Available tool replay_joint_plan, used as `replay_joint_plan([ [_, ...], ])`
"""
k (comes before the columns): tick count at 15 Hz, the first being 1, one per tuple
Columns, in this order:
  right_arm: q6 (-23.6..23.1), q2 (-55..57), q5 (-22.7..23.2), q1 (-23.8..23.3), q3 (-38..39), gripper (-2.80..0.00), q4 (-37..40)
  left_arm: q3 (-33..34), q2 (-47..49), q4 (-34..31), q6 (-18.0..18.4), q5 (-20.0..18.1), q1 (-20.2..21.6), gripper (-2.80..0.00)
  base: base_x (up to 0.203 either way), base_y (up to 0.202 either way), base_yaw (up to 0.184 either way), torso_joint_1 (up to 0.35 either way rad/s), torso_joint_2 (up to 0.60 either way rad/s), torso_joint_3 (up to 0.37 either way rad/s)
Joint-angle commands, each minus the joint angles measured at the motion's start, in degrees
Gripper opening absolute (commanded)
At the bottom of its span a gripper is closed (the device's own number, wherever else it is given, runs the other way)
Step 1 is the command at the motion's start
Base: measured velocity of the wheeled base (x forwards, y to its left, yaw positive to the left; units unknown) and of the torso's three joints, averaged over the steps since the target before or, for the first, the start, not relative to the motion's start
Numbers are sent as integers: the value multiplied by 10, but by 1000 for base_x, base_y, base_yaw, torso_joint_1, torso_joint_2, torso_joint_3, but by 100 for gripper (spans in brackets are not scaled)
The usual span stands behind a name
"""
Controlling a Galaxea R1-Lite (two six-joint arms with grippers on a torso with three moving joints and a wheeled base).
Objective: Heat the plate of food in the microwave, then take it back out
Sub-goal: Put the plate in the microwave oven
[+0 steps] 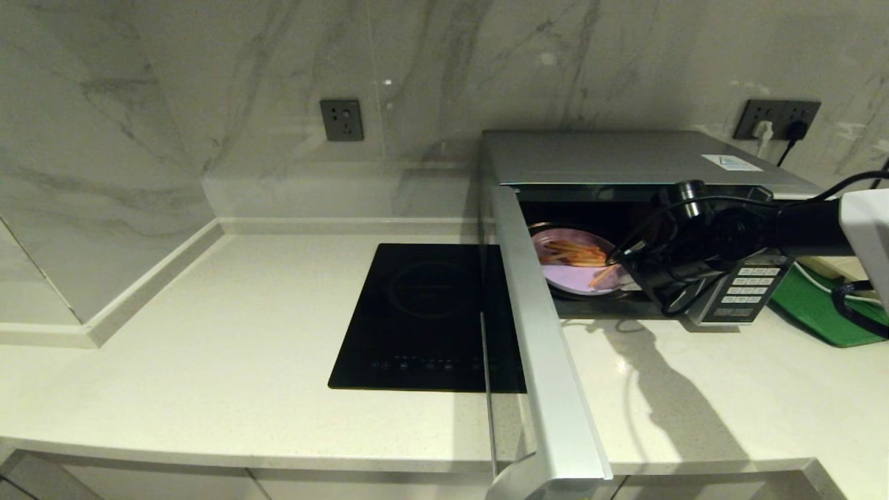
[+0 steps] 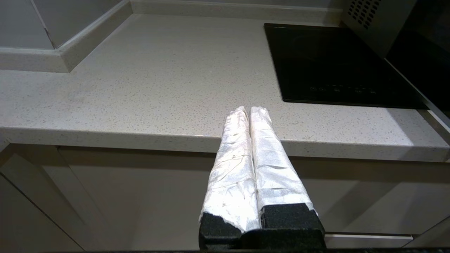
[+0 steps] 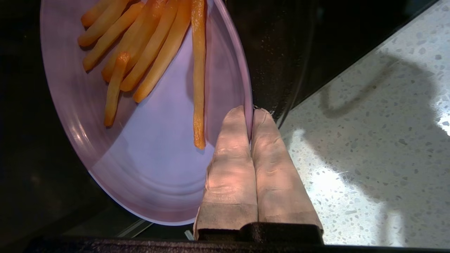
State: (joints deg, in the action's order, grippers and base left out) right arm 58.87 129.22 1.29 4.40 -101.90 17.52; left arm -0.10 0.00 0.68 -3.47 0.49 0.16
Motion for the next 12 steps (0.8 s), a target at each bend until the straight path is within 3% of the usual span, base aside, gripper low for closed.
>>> replay_joint_plan([
  [1,3,1,0,1,-8,-280,1,0,0,0,0,0,0,-280,0,0,0,0,0,0],
  [12,2,17,-11,0,-16,-280,1,0,0,0,0,0,0,-280,0,0,0,0,0,0],
])
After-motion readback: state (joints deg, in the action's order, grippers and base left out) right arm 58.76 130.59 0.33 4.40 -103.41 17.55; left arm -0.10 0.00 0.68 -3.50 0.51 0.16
